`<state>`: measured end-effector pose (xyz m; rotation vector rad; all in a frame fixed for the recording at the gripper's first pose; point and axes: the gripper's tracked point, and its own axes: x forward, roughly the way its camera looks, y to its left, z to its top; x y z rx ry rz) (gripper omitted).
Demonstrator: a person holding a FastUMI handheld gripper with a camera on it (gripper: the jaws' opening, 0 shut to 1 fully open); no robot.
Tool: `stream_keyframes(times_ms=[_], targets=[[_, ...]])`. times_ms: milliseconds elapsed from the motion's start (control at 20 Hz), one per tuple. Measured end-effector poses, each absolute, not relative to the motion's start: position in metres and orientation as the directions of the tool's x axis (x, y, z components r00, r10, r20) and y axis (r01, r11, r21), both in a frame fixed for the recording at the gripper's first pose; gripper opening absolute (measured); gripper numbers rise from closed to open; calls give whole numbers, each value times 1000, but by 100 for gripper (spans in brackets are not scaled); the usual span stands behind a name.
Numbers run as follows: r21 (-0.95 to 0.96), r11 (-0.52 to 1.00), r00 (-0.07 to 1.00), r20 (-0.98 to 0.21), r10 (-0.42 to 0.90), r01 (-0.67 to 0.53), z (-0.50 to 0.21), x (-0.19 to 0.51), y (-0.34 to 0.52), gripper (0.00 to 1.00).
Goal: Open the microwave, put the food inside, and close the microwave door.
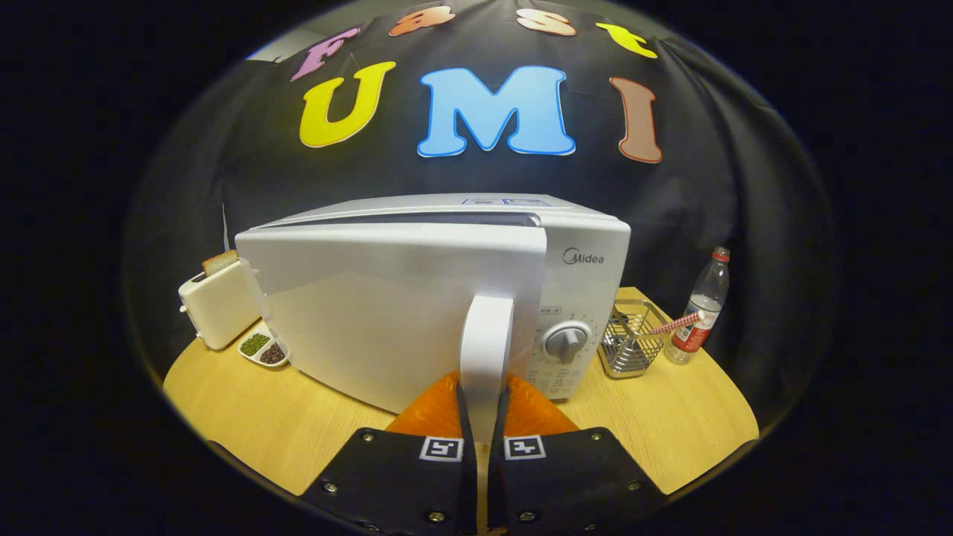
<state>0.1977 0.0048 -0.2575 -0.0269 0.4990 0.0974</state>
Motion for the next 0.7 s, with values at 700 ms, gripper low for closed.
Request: stream_keyframes(times_ms=[700], targets=[[57,992,823,-554,125,-112,-255,104,49,28]])
